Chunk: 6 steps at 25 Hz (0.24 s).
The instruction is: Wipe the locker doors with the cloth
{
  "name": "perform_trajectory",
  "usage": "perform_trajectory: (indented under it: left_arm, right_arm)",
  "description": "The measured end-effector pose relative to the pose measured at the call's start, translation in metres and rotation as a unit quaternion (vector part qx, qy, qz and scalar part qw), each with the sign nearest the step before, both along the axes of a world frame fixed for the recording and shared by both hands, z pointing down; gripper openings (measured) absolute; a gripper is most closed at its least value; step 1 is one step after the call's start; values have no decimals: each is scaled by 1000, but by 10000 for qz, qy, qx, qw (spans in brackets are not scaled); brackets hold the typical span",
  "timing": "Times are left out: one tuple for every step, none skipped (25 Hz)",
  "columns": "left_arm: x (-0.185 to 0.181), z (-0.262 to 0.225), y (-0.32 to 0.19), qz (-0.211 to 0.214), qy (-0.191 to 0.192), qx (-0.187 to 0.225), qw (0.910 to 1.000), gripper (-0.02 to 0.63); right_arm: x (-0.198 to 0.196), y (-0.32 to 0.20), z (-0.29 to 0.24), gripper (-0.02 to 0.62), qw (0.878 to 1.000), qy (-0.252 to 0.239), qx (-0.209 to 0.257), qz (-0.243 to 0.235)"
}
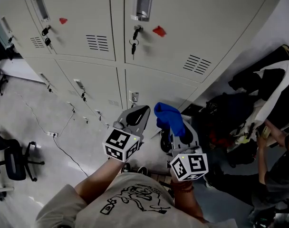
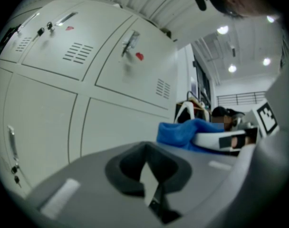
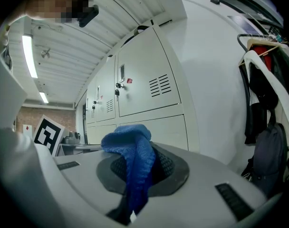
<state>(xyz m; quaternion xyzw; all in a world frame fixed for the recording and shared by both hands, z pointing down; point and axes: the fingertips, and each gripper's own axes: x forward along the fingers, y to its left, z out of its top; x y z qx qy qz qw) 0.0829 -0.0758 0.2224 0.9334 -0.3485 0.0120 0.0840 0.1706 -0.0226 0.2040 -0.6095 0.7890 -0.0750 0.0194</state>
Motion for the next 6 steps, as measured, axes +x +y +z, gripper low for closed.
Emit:
perform_trajectory:
  left_arm:
    - [0,0,0,1,-5,2,10000,-2]
    - [0,0,1,3,-10,3,10000,-2]
    - [1,1,2,4,-13,1,10000,-2]
    - [1,1,2,4,-14,-3,10000,-2]
    - [1,1,3,3,-12,-9,10000,-2]
    - [1,2,3,2,-9,-16,10000,-1]
  right_arm:
    - [0,0,0,45,10000,-1,1,-4]
    - [0,1,0,45,10000,-3,2,-7]
    - [0,2,0,45,10000,-7,1,-7]
    - [0,2,0,46,10000,-11,-1,-7]
    - [0,2,0,45,10000,-12,-3,-7]
    - [0,3,0,45,10000,-14,-4,-8]
